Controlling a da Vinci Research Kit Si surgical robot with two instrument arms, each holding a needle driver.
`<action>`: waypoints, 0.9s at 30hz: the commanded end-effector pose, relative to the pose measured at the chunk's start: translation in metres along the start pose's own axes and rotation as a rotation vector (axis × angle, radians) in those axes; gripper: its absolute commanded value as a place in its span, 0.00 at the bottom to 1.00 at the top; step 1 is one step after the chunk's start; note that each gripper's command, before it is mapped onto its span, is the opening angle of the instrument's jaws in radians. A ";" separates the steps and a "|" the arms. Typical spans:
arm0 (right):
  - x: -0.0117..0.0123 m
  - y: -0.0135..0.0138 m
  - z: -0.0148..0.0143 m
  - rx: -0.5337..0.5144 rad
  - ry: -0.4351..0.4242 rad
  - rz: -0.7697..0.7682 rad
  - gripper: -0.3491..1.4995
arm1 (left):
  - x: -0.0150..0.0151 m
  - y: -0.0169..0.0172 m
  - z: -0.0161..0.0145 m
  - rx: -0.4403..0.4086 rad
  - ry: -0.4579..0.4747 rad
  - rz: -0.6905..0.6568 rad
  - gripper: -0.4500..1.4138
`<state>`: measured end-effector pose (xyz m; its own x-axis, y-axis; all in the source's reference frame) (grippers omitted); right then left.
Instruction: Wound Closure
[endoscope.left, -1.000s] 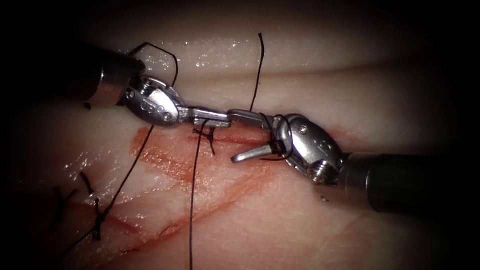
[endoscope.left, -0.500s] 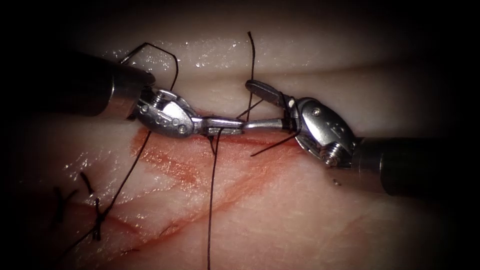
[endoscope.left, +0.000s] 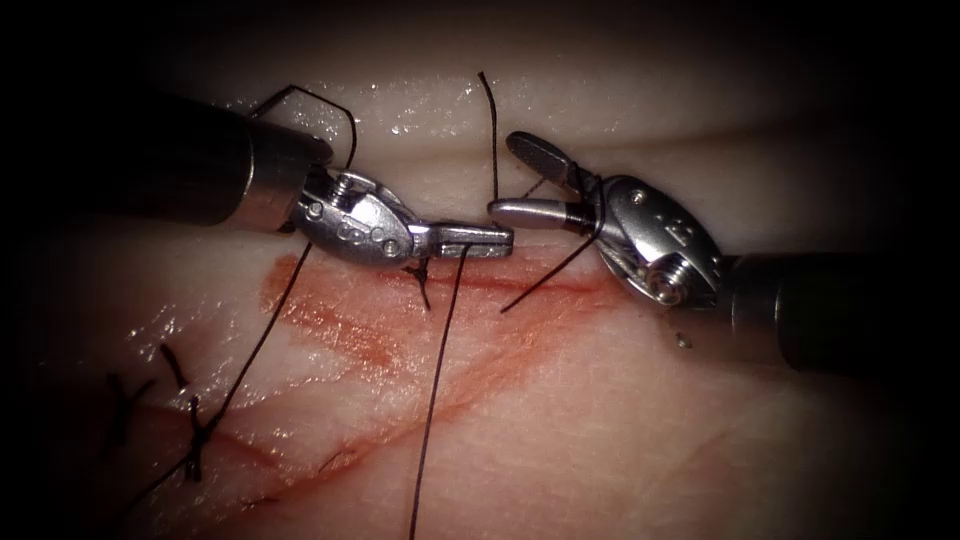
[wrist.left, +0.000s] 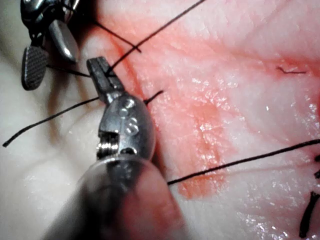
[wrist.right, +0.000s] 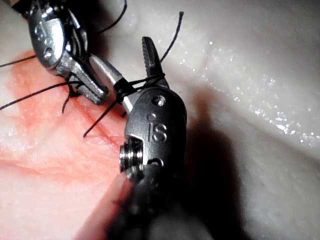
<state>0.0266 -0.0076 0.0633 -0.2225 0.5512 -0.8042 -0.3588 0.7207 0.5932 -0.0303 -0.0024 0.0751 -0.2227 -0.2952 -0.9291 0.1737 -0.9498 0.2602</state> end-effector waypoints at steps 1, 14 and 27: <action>-0.0005 0.0003 0.0011 -0.002 -0.001 0.005 0.63 | -0.0004 0.0001 0.0007 -0.001 0.001 0.001 0.00; -0.0020 0.0015 0.0035 -0.094 -0.126 0.030 0.63 | -0.0007 0.0003 0.0018 0.024 -0.106 -0.036 0.00; -0.0024 0.0022 0.0037 -0.154 -0.173 0.062 0.69 | -0.0011 -0.0019 0.0017 0.033 -0.151 -0.090 0.00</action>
<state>0.0289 -0.0058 0.0663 -0.0891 0.6663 -0.7403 -0.4881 0.6187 0.6156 -0.0315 -0.0004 0.0755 -0.3816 -0.2177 -0.8984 0.1152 -0.9755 0.1874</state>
